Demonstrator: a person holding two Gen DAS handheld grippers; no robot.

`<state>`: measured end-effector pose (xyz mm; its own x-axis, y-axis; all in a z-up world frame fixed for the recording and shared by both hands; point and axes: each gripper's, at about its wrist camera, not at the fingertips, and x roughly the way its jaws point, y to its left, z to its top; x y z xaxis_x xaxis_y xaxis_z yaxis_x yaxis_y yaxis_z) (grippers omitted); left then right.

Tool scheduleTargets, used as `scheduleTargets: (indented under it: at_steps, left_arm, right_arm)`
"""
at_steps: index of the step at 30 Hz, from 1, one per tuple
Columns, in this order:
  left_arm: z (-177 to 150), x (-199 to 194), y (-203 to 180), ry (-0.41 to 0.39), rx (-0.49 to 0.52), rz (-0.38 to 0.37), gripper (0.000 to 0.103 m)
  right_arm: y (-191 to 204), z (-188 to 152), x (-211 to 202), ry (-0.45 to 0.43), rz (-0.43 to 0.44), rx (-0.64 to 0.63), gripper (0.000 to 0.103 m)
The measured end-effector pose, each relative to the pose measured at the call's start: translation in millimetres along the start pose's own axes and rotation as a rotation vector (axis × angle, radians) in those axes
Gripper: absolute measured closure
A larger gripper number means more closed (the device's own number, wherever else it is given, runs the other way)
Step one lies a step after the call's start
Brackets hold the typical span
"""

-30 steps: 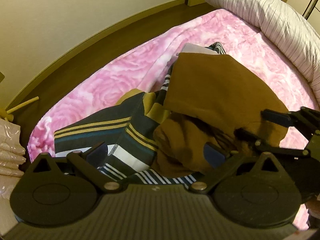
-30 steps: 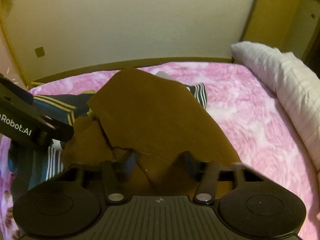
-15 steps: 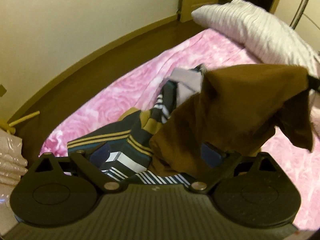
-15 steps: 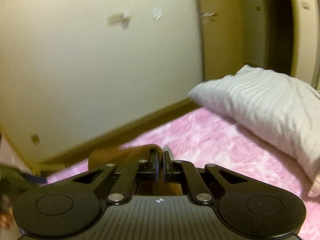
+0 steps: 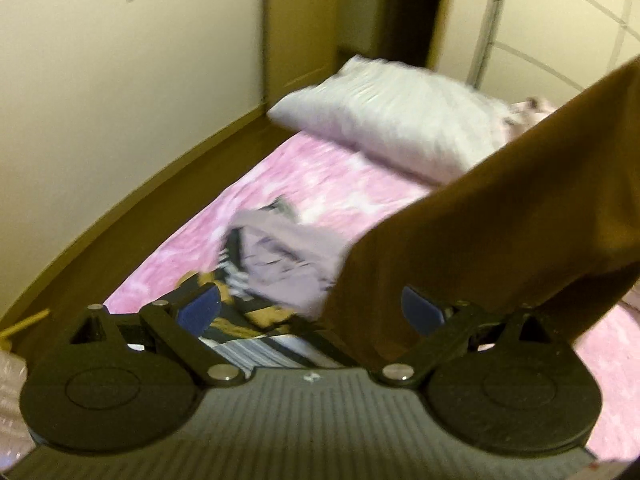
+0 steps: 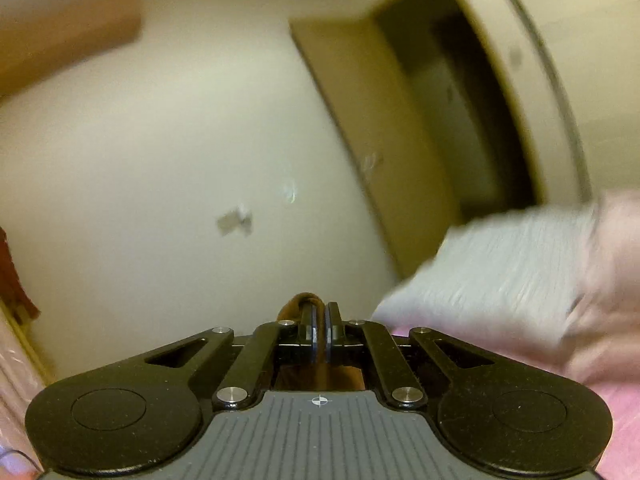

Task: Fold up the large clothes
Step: 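Grasp the brown shirt with the right gripper and lift it off the pile, then drop the brown shirt onto open bedspread and open the right gripper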

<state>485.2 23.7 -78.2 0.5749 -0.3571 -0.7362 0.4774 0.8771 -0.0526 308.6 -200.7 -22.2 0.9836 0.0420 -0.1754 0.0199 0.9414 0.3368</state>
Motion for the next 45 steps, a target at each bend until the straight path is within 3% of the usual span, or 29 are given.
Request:
scheduleTargets:
  at_steps: [2,4,7,12,14,15,16,17,18,19,25,30,37,45]
  left_arm:
    - [-5.1,-16.8,-22.3,-0.018,0.028,-0.031,0.007]
    - [-11.6,-32.4,-47.8,-0.035,0.058,-0.080,0.007]
    - [-22.8,-54.5,-92.0,-0.064,0.105,-0.161,0.007]
    - [-49.5,-90.1,-165.0,-0.104,0.181,-0.282,0.007]
    - [-62.8,-103.4,-189.2,-0.107,0.203,-0.318,0.007]
    - [-71.4,-109.5,-202.8,-0.101,0.216,-0.329,0.007]
    - [-81.0,-114.7,-214.7,-0.093,0.224,-0.332,0.007]
    - [-91.6,-119.4,-226.5,-0.079,0.237,-0.332,0.007]
    - [-102.3,-123.7,-236.4,-0.061,0.248,-0.329,0.007]
    - [-114.4,-127.9,-245.6,-0.039,0.260,-0.323,0.007]
    - [-187.6,-149.5,-276.9,0.077,0.310,-0.303,0.007]
    - [-232.6,-157.9,-289.7,0.164,0.385,-0.286,0.007]
    - [-257.4,-161.3,-326.0,0.216,0.561,-0.360,0.007]
    - [-257.1,-159.0,-360.6,0.217,0.747,-0.510,0.007]
  right_arm:
    - [2.5,13.3,-29.4,0.001,-0.166,-0.107,0.103]
    - [-10.0,29.8,-69.6,-0.020,-0.156,-0.012,0.103]
    - [-0.1,48.8,-136.3,-0.149,-0.240,-0.134,0.103]
    - [5.9,80.3,-240.1,-0.327,-0.365,-0.212,0.103]
    - [5.9,87.5,-275.5,-0.337,-0.433,-0.224,0.103]
    - [3.7,88.4,-286.4,-0.285,-0.470,-0.239,0.100]
    - [-2.3,86.2,-290.7,-0.181,-0.502,-0.259,0.086]
    - [-10.5,82.4,-295.7,-0.063,-0.532,-0.262,0.055]
    - [-22.2,70.6,-302.0,0.066,-0.564,-0.248,0.041]
    - [-29.7,56.0,-311.1,0.112,-0.587,-0.234,0.035]
    - [-62.6,-37.3,-406.8,0.314,-0.670,-0.020,0.035]
    - [-73.7,-93.3,-479.4,0.456,-0.765,0.128,0.035]
    - [-85.4,-140.4,-488.2,0.507,-0.840,0.290,0.035]
    - [-76.7,-157.6,-478.5,0.496,-0.935,0.395,0.035]
